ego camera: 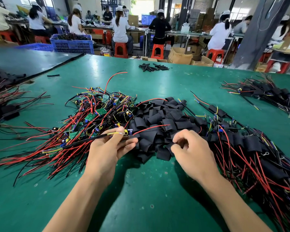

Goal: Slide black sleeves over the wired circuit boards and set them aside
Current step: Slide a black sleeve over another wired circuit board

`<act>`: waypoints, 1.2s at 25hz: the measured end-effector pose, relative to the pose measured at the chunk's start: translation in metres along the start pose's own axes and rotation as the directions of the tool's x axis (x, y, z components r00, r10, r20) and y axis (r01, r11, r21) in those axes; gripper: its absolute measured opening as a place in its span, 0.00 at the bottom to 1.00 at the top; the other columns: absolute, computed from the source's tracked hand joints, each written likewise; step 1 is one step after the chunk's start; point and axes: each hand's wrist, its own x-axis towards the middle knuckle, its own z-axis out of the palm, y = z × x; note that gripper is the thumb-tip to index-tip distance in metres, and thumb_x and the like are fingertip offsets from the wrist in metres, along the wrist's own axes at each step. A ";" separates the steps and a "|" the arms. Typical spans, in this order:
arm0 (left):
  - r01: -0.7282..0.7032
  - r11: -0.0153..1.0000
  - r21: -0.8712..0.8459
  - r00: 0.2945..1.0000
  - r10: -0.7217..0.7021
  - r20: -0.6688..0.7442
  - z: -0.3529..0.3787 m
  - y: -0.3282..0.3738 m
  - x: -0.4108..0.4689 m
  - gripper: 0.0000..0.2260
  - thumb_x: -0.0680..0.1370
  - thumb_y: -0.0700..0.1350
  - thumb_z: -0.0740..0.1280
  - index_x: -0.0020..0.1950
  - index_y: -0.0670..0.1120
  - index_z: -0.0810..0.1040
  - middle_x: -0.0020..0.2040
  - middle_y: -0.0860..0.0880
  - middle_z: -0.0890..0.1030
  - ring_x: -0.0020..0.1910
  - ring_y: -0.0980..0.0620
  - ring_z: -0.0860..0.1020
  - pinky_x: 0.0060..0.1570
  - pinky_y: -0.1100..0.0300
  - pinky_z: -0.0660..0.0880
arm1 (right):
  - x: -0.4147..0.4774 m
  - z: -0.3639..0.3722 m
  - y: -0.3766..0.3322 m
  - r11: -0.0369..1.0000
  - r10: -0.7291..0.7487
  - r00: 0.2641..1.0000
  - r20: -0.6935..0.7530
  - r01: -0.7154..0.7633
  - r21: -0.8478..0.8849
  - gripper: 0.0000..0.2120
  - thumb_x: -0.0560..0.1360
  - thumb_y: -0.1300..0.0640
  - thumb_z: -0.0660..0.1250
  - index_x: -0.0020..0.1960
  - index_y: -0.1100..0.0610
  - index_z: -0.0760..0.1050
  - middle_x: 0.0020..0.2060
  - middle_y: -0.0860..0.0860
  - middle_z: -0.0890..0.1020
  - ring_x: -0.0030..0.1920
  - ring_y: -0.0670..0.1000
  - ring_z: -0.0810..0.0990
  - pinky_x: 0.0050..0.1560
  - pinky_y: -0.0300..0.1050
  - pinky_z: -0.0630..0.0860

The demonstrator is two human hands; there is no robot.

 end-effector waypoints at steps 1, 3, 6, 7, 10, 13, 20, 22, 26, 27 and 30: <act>0.011 1.000 0.002 1.000 -0.011 -0.001 0.000 0.000 0.000 0.04 0.80 0.41 0.67 0.50 0.40 0.77 0.41 0.39 0.83 0.39 0.44 0.85 0.37 0.61 0.82 | -0.001 -0.002 -0.001 0.999 0.015 0.998 0.062 -0.012 -0.043 0.05 0.67 0.52 0.67 0.41 0.44 0.73 0.42 0.42 0.77 0.43 0.45 0.76 0.46 0.47 0.72; 0.026 1.000 0.009 1.000 -0.026 0.004 -0.002 0.000 0.000 0.05 0.80 0.40 0.67 0.51 0.38 0.77 0.41 0.38 0.82 0.38 0.44 0.85 0.36 0.61 0.81 | -0.001 -0.007 -0.004 0.995 0.042 0.982 0.185 -0.025 -0.092 0.06 0.63 0.50 0.64 0.40 0.44 0.71 0.43 0.41 0.75 0.47 0.46 0.74 0.50 0.49 0.71; 0.035 0.999 0.032 0.999 -0.036 0.019 -0.001 0.000 -0.001 0.05 0.81 0.40 0.66 0.51 0.38 0.77 0.39 0.38 0.82 0.36 0.45 0.85 0.35 0.60 0.81 | 0.001 -0.014 -0.006 0.987 0.073 0.954 0.290 -0.027 -0.160 0.10 0.63 0.53 0.65 0.42 0.44 0.68 0.45 0.40 0.74 0.51 0.48 0.71 0.54 0.51 0.70; 0.039 0.999 0.036 0.999 -0.040 0.020 0.000 0.000 -0.001 0.05 0.81 0.40 0.66 0.51 0.37 0.77 0.37 0.40 0.83 0.35 0.45 0.85 0.35 0.60 0.82 | 0.002 -0.016 -0.004 0.986 0.073 0.947 0.314 -0.021 -0.165 0.11 0.64 0.55 0.66 0.43 0.44 0.68 0.46 0.40 0.73 0.51 0.49 0.71 0.55 0.52 0.71; 0.060 0.998 0.037 0.998 -0.060 0.014 0.000 -0.001 0.000 0.06 0.81 0.40 0.66 0.53 0.37 0.77 0.35 0.42 0.83 0.34 0.46 0.84 0.34 0.60 0.82 | 0.002 -0.018 0.001 0.976 0.078 0.940 0.332 -0.005 -0.217 0.16 0.66 0.58 0.67 0.48 0.43 0.68 0.47 0.39 0.73 0.53 0.47 0.72 0.54 0.51 0.74; 0.073 0.996 0.048 0.997 -0.074 0.013 -0.001 -0.003 0.000 0.06 0.81 0.40 0.66 0.52 0.37 0.77 0.34 0.42 0.83 0.33 0.46 0.84 0.34 0.59 0.82 | 0.001 -0.015 0.005 0.975 0.049 0.962 0.269 0.012 -0.221 0.17 0.68 0.59 0.67 0.52 0.43 0.69 0.47 0.40 0.74 0.50 0.47 0.73 0.50 0.48 0.73; 0.104 0.992 0.067 0.994 -0.106 0.020 -0.003 -0.005 0.001 0.04 0.80 0.39 0.66 0.52 0.39 0.79 0.40 0.39 0.82 0.35 0.44 0.84 0.34 0.58 0.82 | 0.006 -0.008 0.006 0.985 0.022 0.997 -0.071 -0.010 0.171 0.11 0.73 0.61 0.71 0.50 0.46 0.77 0.41 0.40 0.84 0.40 0.39 0.80 0.43 0.29 0.72; 0.101 0.992 0.075 0.994 -0.105 0.044 -0.003 -0.004 0.000 0.04 0.80 0.41 0.67 0.52 0.41 0.79 0.41 0.40 0.82 0.36 0.44 0.84 0.34 0.58 0.82 | 0.009 -0.009 0.005 0.927 0.088 0.986 -0.138 -0.031 0.373 0.09 0.74 0.60 0.72 0.50 0.48 0.76 0.40 0.42 0.85 0.33 0.42 0.82 0.35 0.31 0.73; 0.094 0.994 0.048 0.992 -0.098 0.084 -0.003 -0.004 0.000 0.03 0.79 0.42 0.67 0.51 0.43 0.78 0.41 0.42 0.83 0.37 0.45 0.84 0.33 0.59 0.81 | 0.011 -0.010 0.006 0.738 0.202 0.979 -0.034 -0.130 0.662 0.10 0.75 0.65 0.72 0.53 0.56 0.76 0.35 0.49 0.83 0.29 0.49 0.80 0.28 0.40 0.75; 0.100 0.995 0.029 0.991 -0.103 0.080 -0.003 -0.004 0.000 0.03 0.79 0.42 0.68 0.51 0.43 0.79 0.41 0.41 0.83 0.36 0.46 0.85 0.33 0.59 0.81 | 0.012 -0.010 0.006 0.678 0.214 0.977 0.004 -0.151 0.719 0.11 0.75 0.68 0.72 0.54 0.57 0.77 0.37 0.51 0.83 0.31 0.49 0.81 0.31 0.39 0.77; 0.125 0.992 -0.014 0.989 -0.123 0.079 -0.003 -0.001 0.002 0.08 0.74 0.43 0.71 0.51 0.42 0.80 0.40 0.42 0.84 0.36 0.48 0.85 0.33 0.62 0.81 | 0.014 -0.008 0.006 0.513 0.257 0.963 0.084 -0.210 0.832 0.14 0.76 0.73 0.68 0.58 0.60 0.79 0.47 0.56 0.83 0.42 0.53 0.87 0.42 0.38 0.82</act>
